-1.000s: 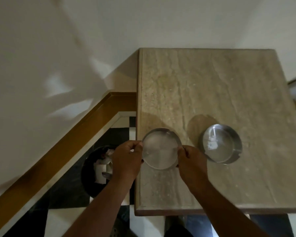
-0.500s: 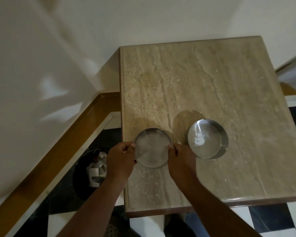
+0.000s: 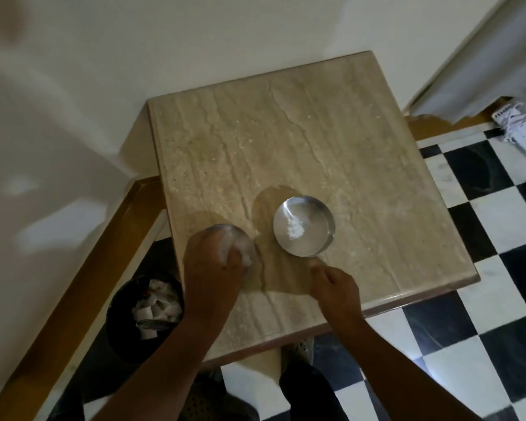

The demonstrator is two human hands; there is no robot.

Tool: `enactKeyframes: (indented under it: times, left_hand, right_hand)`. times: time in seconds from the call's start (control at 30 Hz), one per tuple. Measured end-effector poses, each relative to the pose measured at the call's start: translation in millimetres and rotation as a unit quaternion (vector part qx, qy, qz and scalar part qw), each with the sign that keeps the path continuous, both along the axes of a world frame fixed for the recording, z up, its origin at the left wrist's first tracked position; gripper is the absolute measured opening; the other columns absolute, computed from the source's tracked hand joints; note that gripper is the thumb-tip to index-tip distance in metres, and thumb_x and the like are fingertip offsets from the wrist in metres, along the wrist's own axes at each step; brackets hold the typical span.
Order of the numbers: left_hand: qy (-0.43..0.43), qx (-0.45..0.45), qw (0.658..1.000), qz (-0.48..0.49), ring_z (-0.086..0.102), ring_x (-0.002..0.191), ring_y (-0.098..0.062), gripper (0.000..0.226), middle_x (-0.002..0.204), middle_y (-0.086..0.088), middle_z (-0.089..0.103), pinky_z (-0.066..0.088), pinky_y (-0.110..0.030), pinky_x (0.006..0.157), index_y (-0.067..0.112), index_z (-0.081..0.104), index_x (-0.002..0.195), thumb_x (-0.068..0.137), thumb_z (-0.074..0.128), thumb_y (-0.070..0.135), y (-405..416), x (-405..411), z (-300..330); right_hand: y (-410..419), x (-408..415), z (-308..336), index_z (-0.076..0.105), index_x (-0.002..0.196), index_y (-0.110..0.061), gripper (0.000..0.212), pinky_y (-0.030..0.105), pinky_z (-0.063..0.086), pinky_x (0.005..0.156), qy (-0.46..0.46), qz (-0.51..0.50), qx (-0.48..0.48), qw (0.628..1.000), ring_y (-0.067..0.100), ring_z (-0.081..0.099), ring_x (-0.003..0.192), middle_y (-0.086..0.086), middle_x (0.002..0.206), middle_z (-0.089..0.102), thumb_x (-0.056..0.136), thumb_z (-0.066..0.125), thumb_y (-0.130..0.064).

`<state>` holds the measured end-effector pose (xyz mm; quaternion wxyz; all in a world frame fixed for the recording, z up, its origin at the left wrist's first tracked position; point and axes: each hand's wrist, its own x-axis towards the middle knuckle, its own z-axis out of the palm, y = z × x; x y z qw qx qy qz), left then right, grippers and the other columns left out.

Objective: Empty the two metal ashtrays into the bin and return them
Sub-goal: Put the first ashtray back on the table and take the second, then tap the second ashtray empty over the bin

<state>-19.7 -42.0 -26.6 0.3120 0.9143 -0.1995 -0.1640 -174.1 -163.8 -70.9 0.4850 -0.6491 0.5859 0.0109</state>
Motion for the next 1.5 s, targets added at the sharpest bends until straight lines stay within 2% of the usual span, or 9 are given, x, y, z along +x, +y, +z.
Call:
enactKeyframes:
  times: [0.07, 0.2, 0.4, 0.63, 0.9, 1.17, 1.3, 1.4, 1.5]
  left_hand:
    - [0.037, -0.009, 0.999, -0.012, 0.057, 0.1, -0.016, 0.033, 0.108, -0.005, 0.065, 0.038, -0.01, 0.089, 0.006, 0.065, 0.118, 0.091, 0.058, 0.024, -27, -11, 4]
    - [0.15, 0.024, 0.988, 0.04, 0.053, 0.125, -0.025, 0.048, 0.136, -0.012, 0.057, 0.045, -0.037, 0.103, 0.008, 0.051, 0.139, 0.094, 0.057, 0.023, -71, -19, 5]
    - [0.27, 0.093, 0.958, 0.04, 0.059, 0.086, -0.029, 0.025, 0.104, -0.019, 0.066, 0.039, -0.027, 0.058, -0.001, 0.063, 0.105, 0.089, 0.055, 0.016, -107, -7, -1]
    - [0.346, 0.063, 0.93, 0.106, 0.064, 0.096, -0.029, 0.026, 0.098, -0.007, 0.063, 0.058, -0.054, 0.09, 0.009, 0.064, 0.107, 0.085, 0.053, 0.02, -122, -7, -9]
    - [0.412, -0.084, 0.873, 0.248, 0.066, 0.089, -0.026, 0.014, 0.101, -0.01, 0.069, 0.059, -0.039, 0.069, 0.018, 0.065, 0.097, 0.095, 0.052, 0.02, -104, 15, 7]
    - [0.511, -0.213, 0.785, 0.278, 0.07, 0.09, -0.026, 0.031, 0.111, -0.011, 0.07, 0.06, -0.038, 0.062, 0.016, 0.067, 0.116, 0.097, 0.058, 0.038, 23, 77, 27]
    - [0.563, -0.248, 0.744, 0.261, 0.064, 0.112, -0.029, 0.071, 0.128, -0.01, 0.067, 0.058, -0.043, 0.08, 0.021, 0.06, 0.131, 0.076, 0.057, 0.066, 105, 77, 24]
    - [0.613, -0.324, 0.676, 0.25, 0.058, 0.126, -0.042, 0.085, 0.139, -0.018, 0.06, 0.047, -0.059, 0.104, 0.025, 0.054, 0.138, 0.072, 0.053, 0.078, 162, 70, 12]
    - [0.626, -0.398, 0.611, 0.276, 0.054, 0.127, -0.051, 0.091, 0.143, -0.024, 0.054, 0.044, -0.06, 0.105, 0.021, 0.048, 0.142, 0.072, 0.051, 0.078, 206, 63, -2]
  right_hand:
    - [-18, -7, 1, 0.069, 0.07, -0.016, 0.042, 0.045, 0.057, 0.074, -0.013, -0.034, 0.001, 0.999, 0.027, 0.067, 0.076, 0.009, 0.073, 0.069, 0.088, 0.049, -0.049]
    - [-52, -7, -2, 0.069, 0.071, -0.017, 0.043, 0.056, 0.057, 0.081, -0.039, -0.092, 0.017, 0.995, 0.034, 0.069, 0.086, 0.014, 0.08, 0.07, 0.083, 0.045, -0.051]
    - [-90, 24, 4, 0.07, 0.081, -0.002, 0.043, 0.055, 0.058, 0.076, -0.037, -0.005, 0.001, 0.999, 0.036, 0.07, 0.081, 0.02, 0.083, 0.072, 0.097, 0.047, -0.034]
    - [-102, 37, 4, 0.066, 0.079, 0.005, 0.045, 0.05, 0.057, 0.076, -0.001, 0.07, -0.009, 0.997, 0.037, 0.068, 0.078, 0.024, 0.082, 0.069, 0.1, 0.043, -0.027]
    - [-91, 51, 25, 0.067, 0.084, -0.001, 0.049, 0.055, 0.058, 0.069, -0.057, 0.089, -0.068, 0.992, 0.035, 0.069, 0.074, 0.018, 0.078, 0.069, 0.1, 0.04, -0.037]
    - [-20, 124, 58, 0.056, 0.065, -0.012, 0.037, 0.034, 0.05, 0.051, -0.116, 0.267, -0.182, 0.939, 0.023, 0.06, 0.06, 0.008, 0.066, 0.061, 0.098, 0.04, -0.017]
    - [49, 147, 55, 0.066, 0.087, -0.008, 0.028, 0.028, 0.041, 0.067, -0.107, 0.318, -0.172, 0.926, 0.021, 0.059, 0.077, 0.007, 0.083, 0.062, 0.1, 0.043, -0.016]
    - [112, 161, 51, 0.064, 0.082, -0.008, 0.028, 0.023, 0.04, 0.062, -0.124, 0.338, -0.12, 0.925, 0.015, 0.057, 0.068, 0.002, 0.074, 0.06, 0.1, 0.044, -0.016]
    - [160, 170, 48, 0.057, 0.075, -0.013, 0.028, 0.014, 0.034, 0.056, -0.123, 0.365, -0.096, 0.918, 0.008, 0.052, 0.062, -0.005, 0.066, 0.053, 0.099, 0.044, -0.015]
